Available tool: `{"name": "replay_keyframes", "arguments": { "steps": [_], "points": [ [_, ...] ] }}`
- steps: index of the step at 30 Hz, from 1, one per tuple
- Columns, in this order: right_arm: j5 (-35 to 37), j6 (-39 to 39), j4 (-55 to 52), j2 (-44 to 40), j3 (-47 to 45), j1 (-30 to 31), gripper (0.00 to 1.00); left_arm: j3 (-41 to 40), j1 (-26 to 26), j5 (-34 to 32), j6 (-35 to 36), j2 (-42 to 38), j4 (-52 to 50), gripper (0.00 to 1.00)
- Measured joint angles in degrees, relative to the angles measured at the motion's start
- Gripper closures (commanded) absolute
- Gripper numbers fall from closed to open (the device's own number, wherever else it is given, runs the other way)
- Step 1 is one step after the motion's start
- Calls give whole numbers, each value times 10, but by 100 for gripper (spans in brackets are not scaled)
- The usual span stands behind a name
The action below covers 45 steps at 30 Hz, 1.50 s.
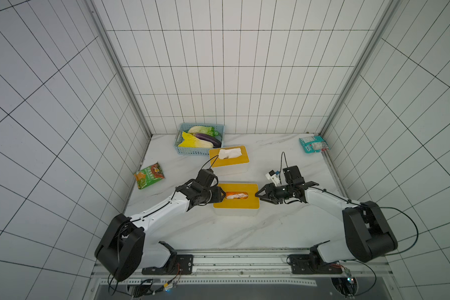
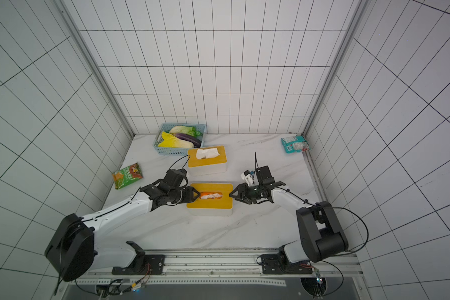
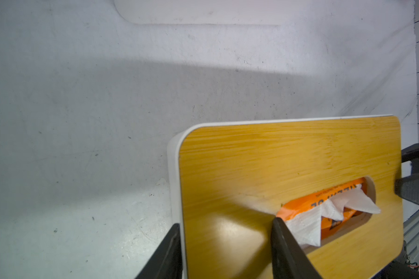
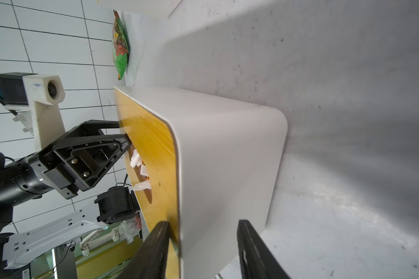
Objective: Put the tissue paper into the tissue box
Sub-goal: Close the box lid on the tissue box, then pull the paper towel from the tissue box.
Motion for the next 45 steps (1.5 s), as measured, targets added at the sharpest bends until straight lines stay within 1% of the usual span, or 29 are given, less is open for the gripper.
{"name": "replay_keyframes", "arguments": {
  "steps": [5, 7, 12, 16, 20, 23, 26, 31, 36, 40, 45],
  "points": [
    [15, -29, -34, 8, 21, 4, 56, 0, 0, -2, 0, 0, 0, 51],
    [21, -38, -42, 8, 26, 7, 57, 0, 0, -2, 0, 0, -1, 48],
    [47, -53, -64, -2, 35, 15, 54, 0, 0, 5, -7, -20, -10, 35],
    [103, -71, -107, -31, 49, 24, 52, 3, 0, 10, -11, -69, -9, 24],
    [162, -93, -151, -71, 75, 30, 50, 9, 0, 7, -10, -111, -7, 18],
    [189, -114, -162, -97, 102, 39, 49, 9, 0, -9, -5, -145, -10, 14],
    [208, -141, -167, -109, 132, 68, 49, 10, 0, -36, 5, -187, -16, 7],
    [244, -189, -184, -96, 174, 133, 50, 49, 10, -74, 40, -238, -61, 5],
    [294, -218, -207, -42, 212, 189, 54, 99, 46, -89, 85, -265, -100, 4],
    [329, -228, -220, -6, 221, 224, 57, 108, 68, -92, 120, -281, -128, 4],
    [356, -232, -230, 28, 228, 254, 59, 105, 76, -93, 156, -303, -150, 4]
  ]
}}
